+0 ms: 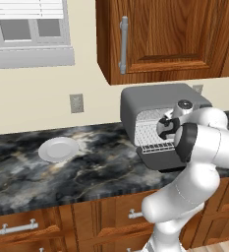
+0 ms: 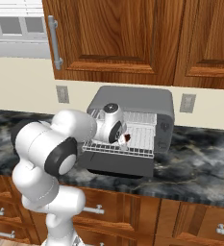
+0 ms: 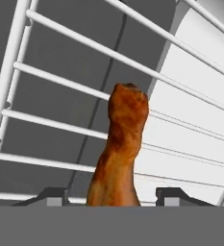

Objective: Open the toaster oven door. Place the bread on the top rack in the toaster oven and place the chicken drumstick on the bottom rack.

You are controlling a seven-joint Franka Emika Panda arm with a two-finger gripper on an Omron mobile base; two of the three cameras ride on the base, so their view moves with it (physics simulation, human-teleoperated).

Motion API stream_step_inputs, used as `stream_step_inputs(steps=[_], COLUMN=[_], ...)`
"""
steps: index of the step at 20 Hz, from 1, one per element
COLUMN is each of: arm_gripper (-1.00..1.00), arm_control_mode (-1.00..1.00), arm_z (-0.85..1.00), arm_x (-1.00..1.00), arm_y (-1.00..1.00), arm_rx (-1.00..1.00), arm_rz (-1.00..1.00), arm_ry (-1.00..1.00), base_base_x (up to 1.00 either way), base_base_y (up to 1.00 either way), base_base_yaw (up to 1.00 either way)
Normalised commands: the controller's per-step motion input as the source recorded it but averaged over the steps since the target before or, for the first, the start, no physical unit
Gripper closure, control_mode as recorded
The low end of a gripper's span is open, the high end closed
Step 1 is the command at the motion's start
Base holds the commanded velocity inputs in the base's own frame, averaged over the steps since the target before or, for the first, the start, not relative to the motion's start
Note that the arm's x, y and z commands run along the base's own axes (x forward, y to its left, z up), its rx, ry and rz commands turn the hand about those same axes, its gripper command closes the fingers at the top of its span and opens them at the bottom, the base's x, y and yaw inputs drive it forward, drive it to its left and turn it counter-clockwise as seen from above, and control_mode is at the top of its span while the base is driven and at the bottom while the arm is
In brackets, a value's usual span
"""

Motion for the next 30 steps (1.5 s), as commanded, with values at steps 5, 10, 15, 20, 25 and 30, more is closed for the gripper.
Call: stream_step_inputs(steps=[5, 10, 15, 20, 25, 30], arm_gripper=[-1.00, -1.00, -1.00, -1.00, -1.00, -1.00], arm_control_mode=[-1.00, -1.00, -1.00, -1.00, -1.00, -1.00], arm_z=[0.00, 0.14, 0.27, 0.27, 0.19, 0.10], arm_x=[0.00, -0.30, -0.31, -0.05, 0.00, 0.00], arm_y=[-0.29, -0.36, -0.22, -0.05, 0.00, 0.00], arm_rx=[0.02, 0.07, 0.03, 0.00, -0.01, -0.13], arm_rz=[0.00, 0.00, 0.01, 0.11, 0.26, 0.30], arm_ry=[-0.15, -0.19, -0.16, -0.18, -0.09, -0.10], base_base_x=[0.00, 0.00, 0.00, 0.00, 0.00, 0.00], base_base_y=[0.00, 0.00, 0.00, 0.00, 0.00, 0.00], base_base_yaw=[0.00, 0.00, 0.00, 0.00, 0.00, 0.00])
